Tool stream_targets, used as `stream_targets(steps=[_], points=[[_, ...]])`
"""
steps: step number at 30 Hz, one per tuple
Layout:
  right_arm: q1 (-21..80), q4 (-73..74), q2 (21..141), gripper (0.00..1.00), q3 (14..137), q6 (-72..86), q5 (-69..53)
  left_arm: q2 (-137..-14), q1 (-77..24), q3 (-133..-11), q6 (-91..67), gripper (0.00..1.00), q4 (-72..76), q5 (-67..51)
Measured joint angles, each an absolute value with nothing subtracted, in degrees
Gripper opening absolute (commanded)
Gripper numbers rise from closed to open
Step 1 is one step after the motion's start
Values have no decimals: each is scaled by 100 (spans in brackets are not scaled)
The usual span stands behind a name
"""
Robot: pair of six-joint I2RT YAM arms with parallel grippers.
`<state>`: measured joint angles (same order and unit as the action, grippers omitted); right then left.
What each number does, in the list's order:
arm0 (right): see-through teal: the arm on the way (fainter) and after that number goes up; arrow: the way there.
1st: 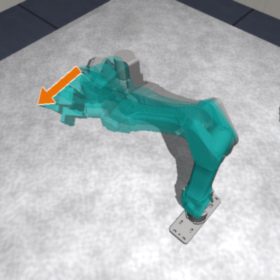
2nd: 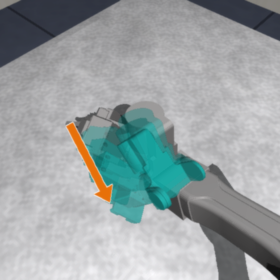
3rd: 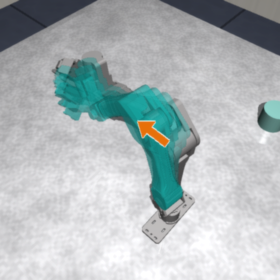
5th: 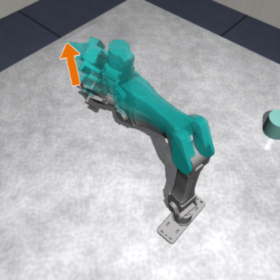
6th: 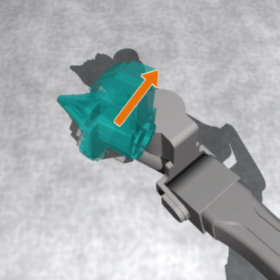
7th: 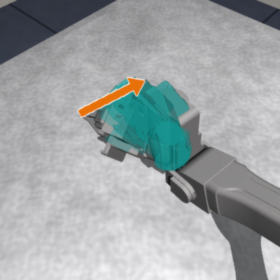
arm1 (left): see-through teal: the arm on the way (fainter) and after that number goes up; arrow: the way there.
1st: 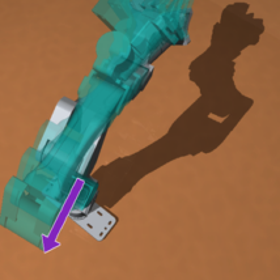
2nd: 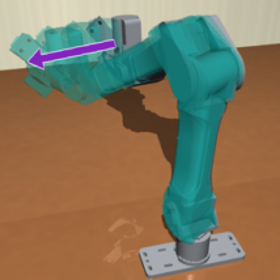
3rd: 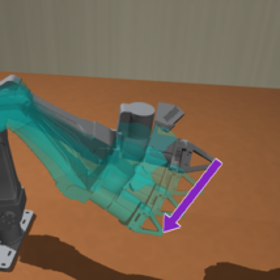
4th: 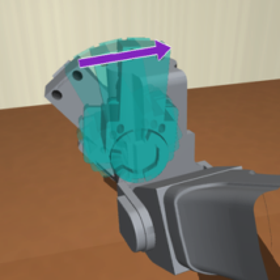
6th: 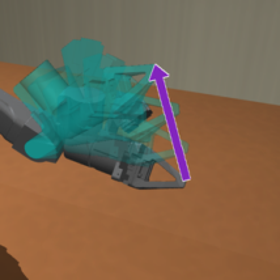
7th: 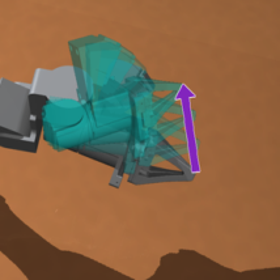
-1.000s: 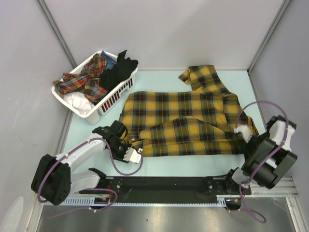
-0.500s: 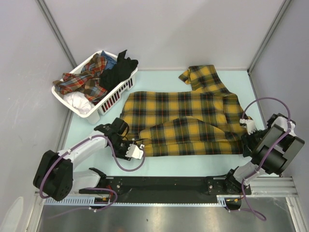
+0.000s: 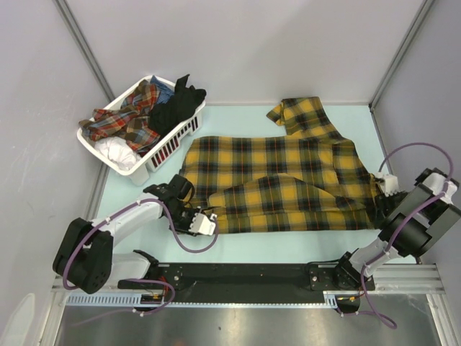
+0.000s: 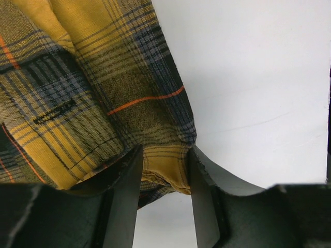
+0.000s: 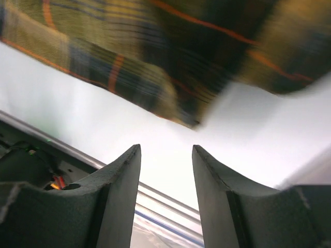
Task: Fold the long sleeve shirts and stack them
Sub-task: Fold the shirt
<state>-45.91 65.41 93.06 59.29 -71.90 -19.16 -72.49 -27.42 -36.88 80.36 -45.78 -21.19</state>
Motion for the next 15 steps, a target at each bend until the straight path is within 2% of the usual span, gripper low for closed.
stream_targets(steps=[4, 9, 11, 12, 14, 15], points=[[-4799, 6580, 9317, 47, 6351, -7190, -1962, -7251, -2742, -3688, 7988, 45, -4569, -2119], [-4622, 6394, 9701, 46, 6316, -6982, -1997, -7260, -2742, -3688, 7990, 49, -4565, -2117], [-4547, 6281, 9802, 43, 6259, -6893, -1999, -7277, -2742, -3688, 7990, 49, -4556, -2115], [-4488, 6211, 9863, 34, 6208, -6829, -1994, -7288, -2742, -3688, 7988, 46, -4547, -2112], [-4410, 6104, 9931, 24, 6125, -6744, -1994, -7297, -2742, -3688, 7970, 40, -4543, -2110], [-4370, 6053, 9950, 13, 6090, -6698, -1990, -7299, -2742, -3688, 7955, 31, -4541, -2108]])
